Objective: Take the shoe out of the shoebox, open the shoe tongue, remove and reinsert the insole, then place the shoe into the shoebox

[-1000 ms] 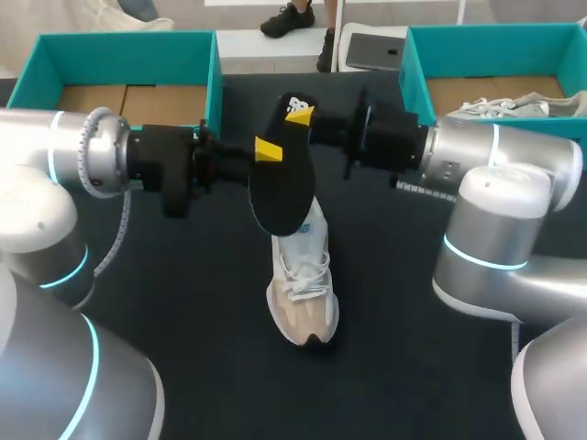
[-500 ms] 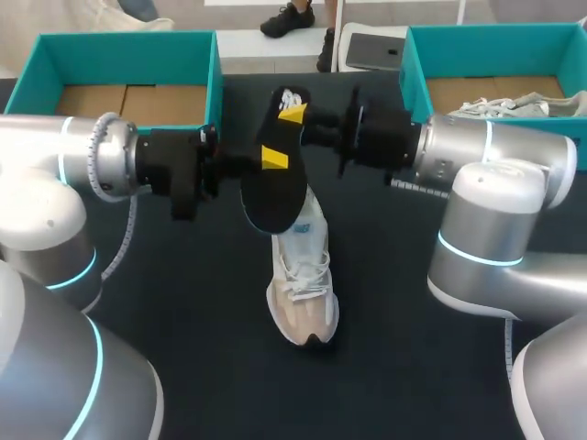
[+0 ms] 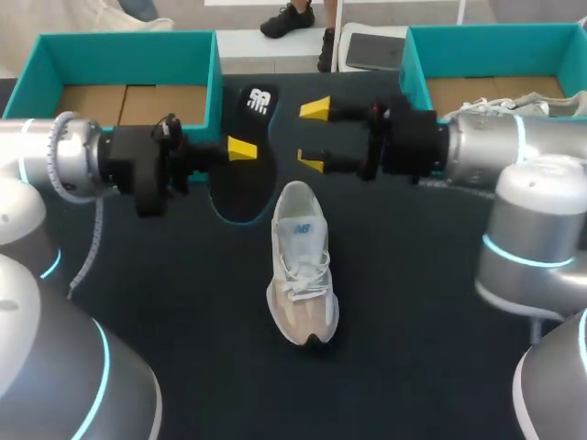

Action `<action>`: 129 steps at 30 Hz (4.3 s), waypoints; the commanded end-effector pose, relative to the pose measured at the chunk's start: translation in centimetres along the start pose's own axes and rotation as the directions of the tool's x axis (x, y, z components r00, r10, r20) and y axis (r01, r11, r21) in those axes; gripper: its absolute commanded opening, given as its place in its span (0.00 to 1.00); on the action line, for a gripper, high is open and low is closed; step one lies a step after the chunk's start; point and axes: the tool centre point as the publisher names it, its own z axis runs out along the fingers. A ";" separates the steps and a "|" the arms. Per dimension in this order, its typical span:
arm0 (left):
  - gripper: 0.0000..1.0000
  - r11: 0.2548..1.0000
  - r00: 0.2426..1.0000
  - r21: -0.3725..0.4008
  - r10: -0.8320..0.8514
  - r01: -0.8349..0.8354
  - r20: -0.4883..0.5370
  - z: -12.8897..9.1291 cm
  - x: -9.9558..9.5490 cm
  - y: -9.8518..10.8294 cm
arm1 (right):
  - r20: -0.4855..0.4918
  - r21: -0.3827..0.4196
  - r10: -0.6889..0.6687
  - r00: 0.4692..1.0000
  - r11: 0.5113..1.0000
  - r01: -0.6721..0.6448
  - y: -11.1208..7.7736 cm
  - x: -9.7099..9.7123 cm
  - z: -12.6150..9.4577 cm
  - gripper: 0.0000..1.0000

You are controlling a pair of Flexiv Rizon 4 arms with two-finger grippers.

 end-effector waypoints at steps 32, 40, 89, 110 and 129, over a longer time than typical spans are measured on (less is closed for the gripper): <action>0.00 0.267 0.209 -0.199 -0.940 0.943 -0.270 -2.8 -3.8 -4.3 | 0.075 0.038 -0.012 0.997 0.999 0.010 -0.4 1.7 -5.2 1.00; 0.00 -0.111 -0.152 -0.185 -0.962 0.976 -0.228 -2.4 -3.3 -4.5 | 0.075 0.038 -0.012 0.997 0.999 0.010 -0.4 1.7 -5.2 1.00; 0.00 -0.878 -0.887 -0.176 -0.459 0.445 0.049 -0.8 -1.0 -3.7 | 0.075 0.038 -0.012 0.997 0.999 0.010 -0.4 1.7 -5.2 1.00; 0.00 -0.992 -0.996 -0.098 -0.085 0.085 -0.004 0.4 4.3 -2.7 | 0.333 0.030 -0.083 0.939 0.997 0.077 -4.2 2.6 -2.9 1.00; 0.00 -0.991 -0.993 -0.119 -0.049 0.061 -0.104 1.3 4.8 -1.5 | 0.517 -0.024 -0.012 0.856 0.999 0.028 -5.7 3.5 -0.9 1.00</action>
